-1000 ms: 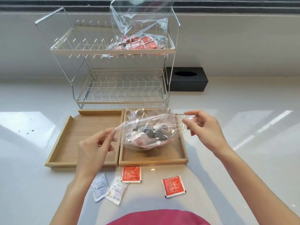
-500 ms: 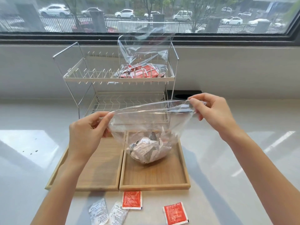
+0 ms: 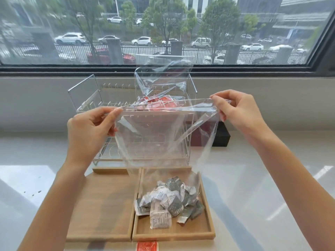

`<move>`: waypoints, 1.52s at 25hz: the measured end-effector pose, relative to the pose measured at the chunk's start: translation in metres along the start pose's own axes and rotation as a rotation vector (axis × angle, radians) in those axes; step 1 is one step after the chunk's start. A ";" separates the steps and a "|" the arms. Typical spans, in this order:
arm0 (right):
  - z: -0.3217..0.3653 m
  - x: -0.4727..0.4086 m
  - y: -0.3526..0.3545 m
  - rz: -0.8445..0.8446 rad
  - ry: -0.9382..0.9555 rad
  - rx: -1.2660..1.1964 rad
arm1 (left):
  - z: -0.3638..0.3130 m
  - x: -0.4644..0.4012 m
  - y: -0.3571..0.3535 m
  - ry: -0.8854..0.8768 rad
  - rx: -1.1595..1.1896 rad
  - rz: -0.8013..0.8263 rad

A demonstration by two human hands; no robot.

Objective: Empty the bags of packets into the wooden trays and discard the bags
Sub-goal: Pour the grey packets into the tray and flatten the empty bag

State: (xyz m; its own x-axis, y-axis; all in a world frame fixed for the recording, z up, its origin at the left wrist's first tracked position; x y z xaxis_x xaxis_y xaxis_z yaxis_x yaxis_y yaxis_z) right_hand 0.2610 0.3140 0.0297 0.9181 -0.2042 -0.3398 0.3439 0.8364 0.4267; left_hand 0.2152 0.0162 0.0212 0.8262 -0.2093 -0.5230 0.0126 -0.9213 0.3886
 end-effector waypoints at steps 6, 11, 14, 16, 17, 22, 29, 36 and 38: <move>0.027 -0.006 0.006 -0.056 0.162 -0.009 | -0.017 -0.013 0.016 -0.081 0.034 -0.028; 0.000 0.032 -0.005 -0.078 0.193 -0.082 | 0.006 0.029 0.004 -0.027 0.049 0.000; -0.073 0.080 -0.044 0.057 -0.081 -0.078 | 0.059 0.081 -0.026 0.171 -0.014 0.170; -0.116 0.115 -0.065 0.127 -0.282 -0.108 | 0.091 0.115 -0.040 0.285 -0.017 0.241; -0.132 0.132 -0.073 0.156 -0.367 -0.130 | 0.105 0.131 -0.046 0.338 0.008 0.266; -0.185 0.188 -0.097 0.202 -0.696 -0.262 | 0.156 0.199 -0.071 0.566 0.086 0.394; -0.200 0.204 -0.110 0.359 -0.777 -0.250 | 0.180 0.228 -0.076 0.712 0.144 0.518; -0.194 0.177 -0.100 0.537 -0.796 -0.151 | 0.168 0.217 -0.059 0.923 0.196 0.799; -0.200 0.160 -0.097 0.472 -0.794 -0.086 | 0.177 0.203 -0.057 0.970 0.205 0.607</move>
State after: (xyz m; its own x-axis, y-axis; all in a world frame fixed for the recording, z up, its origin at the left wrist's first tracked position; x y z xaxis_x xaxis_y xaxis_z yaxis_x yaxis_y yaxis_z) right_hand 0.3357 0.3022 -0.2336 0.8357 -0.0949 0.5409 -0.0865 0.9499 0.3003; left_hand 0.2827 -0.0320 -0.2413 0.7505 -0.3775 0.5424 -0.5515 -0.8100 0.1993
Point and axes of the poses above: each hand's wrist, its own x-axis away from the middle knuckle, its own y-axis out of the back of the hand, z = x × y, the point moved 5 cm from there along -x, towards the middle knuckle, and after that the axes turned 11 degrees about z, right-handed, at the moved point
